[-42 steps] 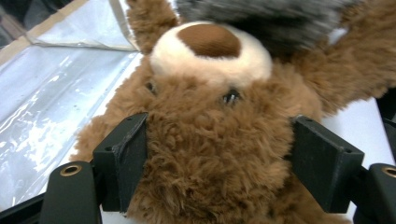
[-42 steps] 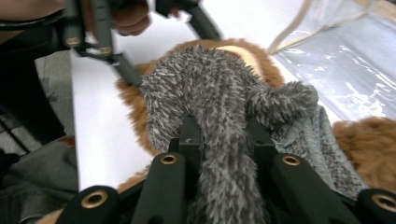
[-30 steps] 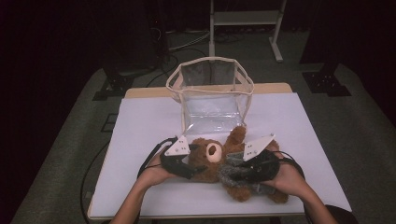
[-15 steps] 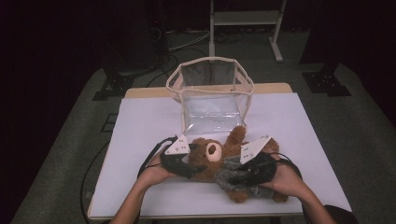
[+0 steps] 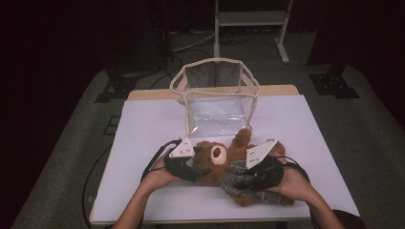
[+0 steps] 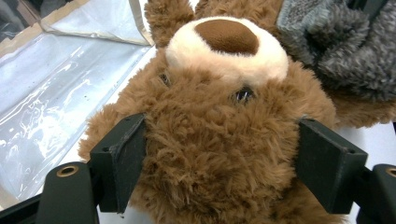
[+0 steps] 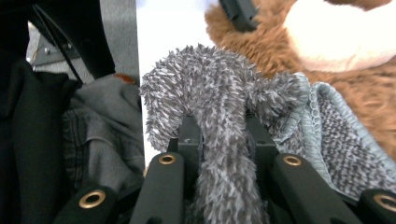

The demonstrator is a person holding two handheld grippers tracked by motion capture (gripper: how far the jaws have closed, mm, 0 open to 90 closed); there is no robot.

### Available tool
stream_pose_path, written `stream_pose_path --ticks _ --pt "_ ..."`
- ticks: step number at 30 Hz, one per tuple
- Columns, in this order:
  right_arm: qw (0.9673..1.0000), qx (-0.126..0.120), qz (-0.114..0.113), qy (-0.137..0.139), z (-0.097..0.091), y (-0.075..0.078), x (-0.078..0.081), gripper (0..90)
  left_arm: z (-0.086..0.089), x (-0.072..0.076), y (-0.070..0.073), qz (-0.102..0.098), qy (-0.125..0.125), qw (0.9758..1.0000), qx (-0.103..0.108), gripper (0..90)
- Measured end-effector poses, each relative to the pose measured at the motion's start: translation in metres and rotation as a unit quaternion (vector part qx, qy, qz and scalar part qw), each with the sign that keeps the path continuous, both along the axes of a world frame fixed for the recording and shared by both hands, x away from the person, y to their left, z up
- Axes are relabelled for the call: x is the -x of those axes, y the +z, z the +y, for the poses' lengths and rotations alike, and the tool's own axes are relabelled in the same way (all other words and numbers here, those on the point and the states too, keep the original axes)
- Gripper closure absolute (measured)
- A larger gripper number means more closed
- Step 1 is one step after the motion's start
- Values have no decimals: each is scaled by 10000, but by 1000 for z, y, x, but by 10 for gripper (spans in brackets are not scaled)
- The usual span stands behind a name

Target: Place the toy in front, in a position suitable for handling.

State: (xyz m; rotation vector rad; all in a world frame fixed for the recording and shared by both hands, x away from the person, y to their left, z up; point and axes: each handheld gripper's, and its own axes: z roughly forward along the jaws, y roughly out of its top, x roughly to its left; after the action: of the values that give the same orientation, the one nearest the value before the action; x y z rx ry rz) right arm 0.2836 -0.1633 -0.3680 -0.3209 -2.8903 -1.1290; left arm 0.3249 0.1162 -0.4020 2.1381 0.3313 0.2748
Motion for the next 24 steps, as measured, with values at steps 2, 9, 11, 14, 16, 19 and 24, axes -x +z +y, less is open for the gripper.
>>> stream_pose_path --ticks 2,9,11,14,16,19,24 --pt "9999 22 82 71 -4 1 -1 725 0 0 0 18 10 10000 14 218" --pt "9986 -460 -5 -243 -21 12 -5 726 -1 2 -2 103 -258 9996 -70 236" --pt "9971 -599 -121 -464 -19 13 -6 724 -3 5 -2 92 -357 9992 -129 236" --pt "9952 -695 -253 -648 -10 11 -7 716 -3 7 -2 83 -483 9986 -188 236" --pt "9967 -509 -333 -541 -2 6 -7 712 -2 8 -2 73 -542 9983 -216 236" --pt "9983 -264 -334 -386 2 3 -5 717 -1 6 -1 40 -461 9987 -215 238" --pt "9982 -201 -330 -465 -15 11 -5 727 0 3 -1 137 -336 9992 -139 239"
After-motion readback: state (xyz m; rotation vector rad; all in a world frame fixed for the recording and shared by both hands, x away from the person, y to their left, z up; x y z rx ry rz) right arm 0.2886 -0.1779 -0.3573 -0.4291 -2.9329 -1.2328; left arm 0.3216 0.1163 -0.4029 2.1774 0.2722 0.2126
